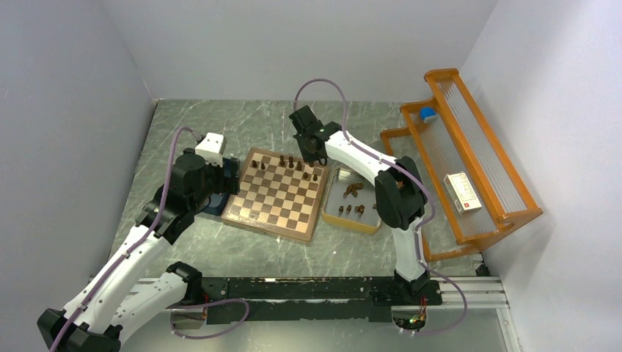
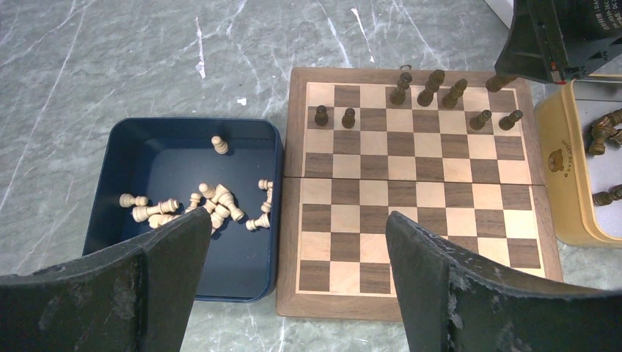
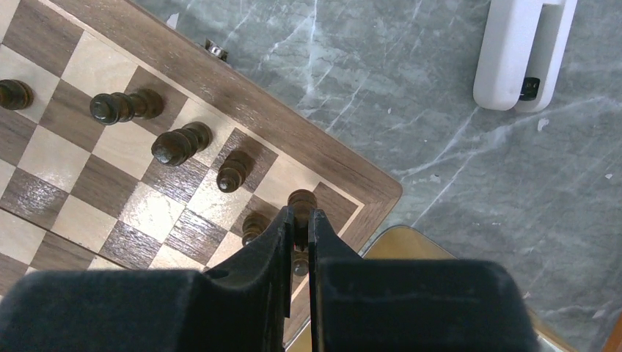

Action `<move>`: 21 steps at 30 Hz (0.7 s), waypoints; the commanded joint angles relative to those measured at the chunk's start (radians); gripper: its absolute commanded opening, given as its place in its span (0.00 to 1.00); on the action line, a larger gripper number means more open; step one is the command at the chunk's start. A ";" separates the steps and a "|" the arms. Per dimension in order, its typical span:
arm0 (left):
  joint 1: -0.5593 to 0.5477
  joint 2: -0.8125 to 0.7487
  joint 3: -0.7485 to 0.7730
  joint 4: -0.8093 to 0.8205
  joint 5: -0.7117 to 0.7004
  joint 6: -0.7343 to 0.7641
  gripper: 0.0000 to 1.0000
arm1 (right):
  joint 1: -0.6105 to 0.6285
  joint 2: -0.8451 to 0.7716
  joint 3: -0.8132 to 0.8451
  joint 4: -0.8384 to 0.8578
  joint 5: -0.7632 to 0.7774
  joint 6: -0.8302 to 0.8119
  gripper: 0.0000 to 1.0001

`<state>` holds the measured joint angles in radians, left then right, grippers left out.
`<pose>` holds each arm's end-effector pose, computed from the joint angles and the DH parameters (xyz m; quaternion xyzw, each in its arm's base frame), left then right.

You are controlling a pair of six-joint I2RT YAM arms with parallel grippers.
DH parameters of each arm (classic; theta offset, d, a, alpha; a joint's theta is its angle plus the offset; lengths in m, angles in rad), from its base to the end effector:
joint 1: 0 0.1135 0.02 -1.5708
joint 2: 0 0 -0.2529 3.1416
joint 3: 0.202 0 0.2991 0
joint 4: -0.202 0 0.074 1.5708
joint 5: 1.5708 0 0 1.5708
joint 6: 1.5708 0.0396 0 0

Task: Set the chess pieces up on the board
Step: Place the chess piece on the chessboard.

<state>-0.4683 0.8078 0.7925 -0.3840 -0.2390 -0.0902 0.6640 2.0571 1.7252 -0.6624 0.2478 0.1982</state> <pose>0.2208 -0.1012 0.3081 0.0908 0.8250 -0.0558 0.5550 0.3966 0.2980 0.2041 -0.1854 0.9338 0.0102 0.3058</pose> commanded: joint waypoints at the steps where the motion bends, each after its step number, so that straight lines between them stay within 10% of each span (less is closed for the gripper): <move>1: -0.003 -0.015 -0.003 0.040 0.008 0.010 0.93 | 0.009 0.021 0.040 -0.008 0.013 0.006 0.05; 21: -0.003 -0.017 -0.003 0.040 0.004 0.010 0.93 | 0.010 0.095 0.089 -0.040 -0.012 0.036 0.07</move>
<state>-0.4683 0.8040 0.7925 -0.3840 -0.2394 -0.0898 0.6689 2.1262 1.7752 -0.6868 0.2424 0.2245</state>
